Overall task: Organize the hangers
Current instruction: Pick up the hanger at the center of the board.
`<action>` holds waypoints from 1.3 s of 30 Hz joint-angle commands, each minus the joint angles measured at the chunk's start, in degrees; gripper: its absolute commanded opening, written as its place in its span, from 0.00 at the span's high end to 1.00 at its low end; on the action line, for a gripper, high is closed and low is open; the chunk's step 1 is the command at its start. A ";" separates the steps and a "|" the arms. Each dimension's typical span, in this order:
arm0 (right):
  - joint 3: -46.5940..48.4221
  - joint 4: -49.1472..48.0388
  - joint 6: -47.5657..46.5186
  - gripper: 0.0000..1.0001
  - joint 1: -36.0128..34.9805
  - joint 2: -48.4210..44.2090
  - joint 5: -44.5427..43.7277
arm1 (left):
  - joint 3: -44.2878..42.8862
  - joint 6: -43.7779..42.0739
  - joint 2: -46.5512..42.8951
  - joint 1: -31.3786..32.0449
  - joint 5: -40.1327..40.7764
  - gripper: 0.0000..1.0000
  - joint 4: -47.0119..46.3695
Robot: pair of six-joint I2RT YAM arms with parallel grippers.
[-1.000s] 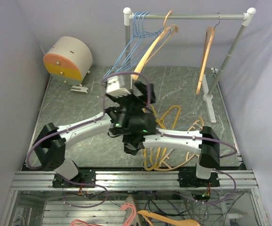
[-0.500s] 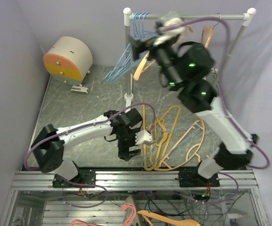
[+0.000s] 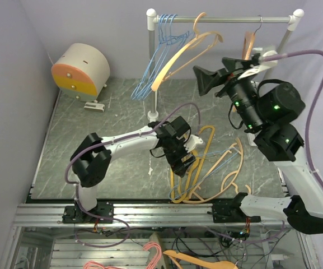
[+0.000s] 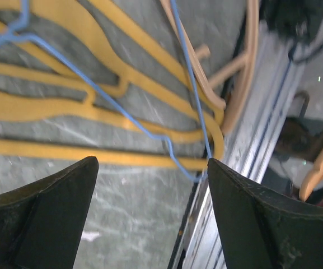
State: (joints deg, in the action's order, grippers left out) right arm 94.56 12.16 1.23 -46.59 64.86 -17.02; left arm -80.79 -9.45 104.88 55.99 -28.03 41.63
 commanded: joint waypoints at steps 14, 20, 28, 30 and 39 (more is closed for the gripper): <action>-6.21 -2.54 -2.89 0.00 0.27 -6.17 -8.92 | -9.95 14.24 15.84 -0.68 7.14 0.25 -12.10; -7.49 -3.35 -3.05 0.00 0.21 -6.90 -8.90 | -11.39 14.06 18.19 -0.69 8.20 0.28 -12.51; -8.06 -4.54 -3.57 0.00 0.22 -7.52 -8.07 | -11.46 15.20 19.79 -0.33 12.04 0.37 -14.75; -8.69 -4.84 -3.65 0.00 0.23 -7.81 -8.21 | -11.49 15.07 19.99 -0.14 13.53 0.46 -15.11; -10.33 -4.95 -3.48 0.00 0.21 -9.99 -8.42 | -11.53 13.95 20.26 2.65 18.60 0.46 -14.84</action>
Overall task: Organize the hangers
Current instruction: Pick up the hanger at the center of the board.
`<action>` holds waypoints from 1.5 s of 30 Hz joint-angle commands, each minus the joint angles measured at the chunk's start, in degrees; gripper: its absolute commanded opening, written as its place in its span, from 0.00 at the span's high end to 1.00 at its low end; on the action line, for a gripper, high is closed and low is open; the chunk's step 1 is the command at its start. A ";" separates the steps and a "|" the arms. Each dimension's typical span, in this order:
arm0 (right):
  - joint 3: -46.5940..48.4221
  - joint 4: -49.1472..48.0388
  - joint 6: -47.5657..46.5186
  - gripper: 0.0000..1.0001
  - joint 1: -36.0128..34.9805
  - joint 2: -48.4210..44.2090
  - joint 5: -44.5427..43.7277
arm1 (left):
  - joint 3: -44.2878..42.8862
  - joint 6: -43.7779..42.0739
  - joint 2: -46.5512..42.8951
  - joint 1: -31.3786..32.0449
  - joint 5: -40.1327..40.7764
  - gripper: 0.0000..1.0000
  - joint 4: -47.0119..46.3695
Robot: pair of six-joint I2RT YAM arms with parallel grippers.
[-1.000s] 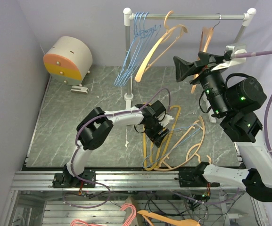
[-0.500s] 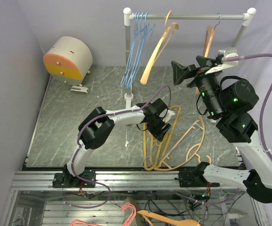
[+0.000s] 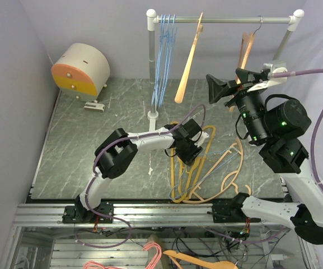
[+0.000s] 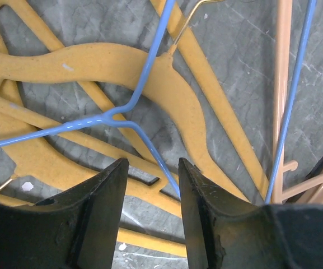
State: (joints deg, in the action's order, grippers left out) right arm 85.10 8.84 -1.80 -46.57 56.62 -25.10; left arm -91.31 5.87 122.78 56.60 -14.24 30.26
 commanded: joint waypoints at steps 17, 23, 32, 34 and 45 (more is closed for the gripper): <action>-6.54 -1.81 1.25 0.00 0.16 -10.59 -1.24 | -3.97 -1.56 5.89 8.60 27.29 0.71 -0.37; -7.49 -0.83 1.18 0.00 0.07 -13.56 -2.56 | -6.57 -5.47 3.89 8.58 29.83 0.93 4.23; -6.00 -0.61 0.31 0.00 0.01 -18.47 -3.72 | -3.52 -14.32 -10.18 7.63 22.24 0.93 10.04; -5.54 -0.49 -0.12 0.00 -0.04 -18.78 -4.34 | -2.14 -16.46 -13.17 7.22 19.26 0.93 11.06; -2.34 2.09 -3.70 0.00 -0.67 -19.42 -18.25 | -5.32 -34.13 -23.23 -2.80 -9.37 0.93 33.30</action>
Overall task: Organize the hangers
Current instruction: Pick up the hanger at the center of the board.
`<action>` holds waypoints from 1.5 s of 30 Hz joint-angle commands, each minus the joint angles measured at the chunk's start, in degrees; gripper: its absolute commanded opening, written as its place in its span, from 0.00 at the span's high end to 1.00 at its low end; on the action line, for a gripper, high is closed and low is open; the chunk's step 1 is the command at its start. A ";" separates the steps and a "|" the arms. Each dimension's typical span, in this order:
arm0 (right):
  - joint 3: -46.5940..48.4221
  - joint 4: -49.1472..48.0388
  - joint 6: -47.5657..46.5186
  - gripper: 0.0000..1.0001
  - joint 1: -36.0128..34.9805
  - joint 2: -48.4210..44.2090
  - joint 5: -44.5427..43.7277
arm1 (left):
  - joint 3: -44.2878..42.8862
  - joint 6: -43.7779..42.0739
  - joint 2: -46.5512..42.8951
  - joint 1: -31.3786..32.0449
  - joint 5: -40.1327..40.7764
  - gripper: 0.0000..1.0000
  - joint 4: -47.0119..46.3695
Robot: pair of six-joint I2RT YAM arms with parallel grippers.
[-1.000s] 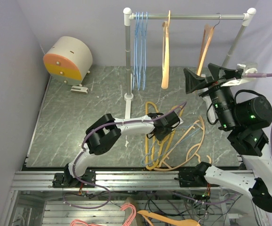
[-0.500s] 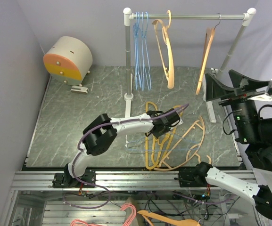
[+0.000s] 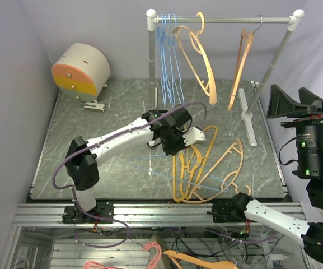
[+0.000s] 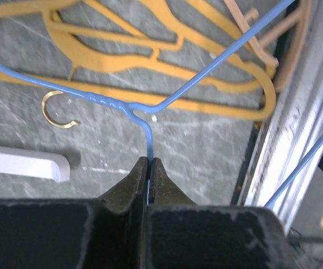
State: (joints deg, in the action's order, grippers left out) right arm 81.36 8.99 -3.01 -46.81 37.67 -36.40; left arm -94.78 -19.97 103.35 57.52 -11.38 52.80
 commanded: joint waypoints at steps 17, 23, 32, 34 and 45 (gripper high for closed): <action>-9.60 12.82 -2.98 0.00 -13.63 -2.12 8.52 | -5.02 -37.61 -20.86 -16.16 -49.30 0.93 33.07; -15.71 9.72 -2.46 0.00 -13.69 -2.85 9.52 | -6.59 -41.46 -23.29 -19.56 -60.96 0.93 33.19; -22.80 4.86 0.49 0.00 -13.69 1.30 19.15 | -7.77 -45.87 -22.47 -25.48 -79.51 0.93 33.08; -25.90 2.09 2.44 0.00 -13.66 2.74 22.99 | -9.50 -46.11 -21.73 -25.59 -79.59 0.93 33.07; -39.22 -15.32 5.00 0.09 -13.58 6.08 41.11 | -14.77 -49.05 -17.23 -24.09 -79.77 0.93 32.16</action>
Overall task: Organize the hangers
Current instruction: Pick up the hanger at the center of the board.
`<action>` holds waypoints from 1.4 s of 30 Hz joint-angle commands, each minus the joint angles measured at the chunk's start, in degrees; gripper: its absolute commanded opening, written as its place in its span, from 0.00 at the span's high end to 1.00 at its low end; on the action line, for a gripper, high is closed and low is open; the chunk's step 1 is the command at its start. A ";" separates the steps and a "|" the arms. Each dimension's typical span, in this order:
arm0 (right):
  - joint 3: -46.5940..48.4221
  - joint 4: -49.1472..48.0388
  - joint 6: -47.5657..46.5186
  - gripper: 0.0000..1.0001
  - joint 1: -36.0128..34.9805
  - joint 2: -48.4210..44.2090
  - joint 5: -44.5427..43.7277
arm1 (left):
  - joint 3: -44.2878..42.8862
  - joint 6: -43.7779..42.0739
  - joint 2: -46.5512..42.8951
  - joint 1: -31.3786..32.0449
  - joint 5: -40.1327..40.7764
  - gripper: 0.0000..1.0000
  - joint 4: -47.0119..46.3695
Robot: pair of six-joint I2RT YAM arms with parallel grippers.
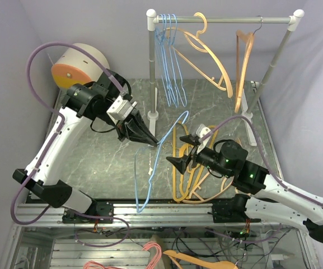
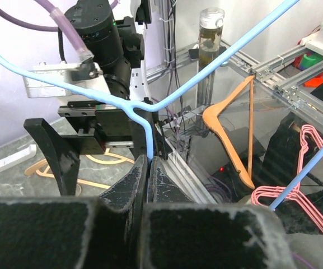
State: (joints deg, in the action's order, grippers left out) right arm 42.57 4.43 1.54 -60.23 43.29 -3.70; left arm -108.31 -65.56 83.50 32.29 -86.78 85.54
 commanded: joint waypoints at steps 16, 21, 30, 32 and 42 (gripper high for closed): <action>-13.21 -47.52 -7.00 0.06 9.12 12.91 42.20 | -7.08 -1.90 7.47 7.27 -4.36 0.93 -0.28; -11.48 -55.87 -5.79 0.05 12.41 19.27 45.61 | -5.44 -2.29 6.83 7.51 -4.36 0.93 -0.03; -3.10 -50.56 -5.60 0.10 14.33 26.01 62.79 | -4.63 -1.66 7.68 7.70 -4.30 0.93 0.16; -2.83 -51.42 -5.88 0.10 14.42 27.58 63.19 | -4.78 -1.68 8.19 8.18 -4.27 0.93 0.22; 0.57 -57.94 -0.55 0.44 14.40 35.55 70.43 | -6.12 -1.57 9.35 8.58 -4.35 0.93 0.24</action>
State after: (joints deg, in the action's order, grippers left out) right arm 40.69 -49.71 -1.21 -46.09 77.23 62.57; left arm -113.14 -67.00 92.49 40.62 -87.29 85.56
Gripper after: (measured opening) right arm 0.619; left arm 0.072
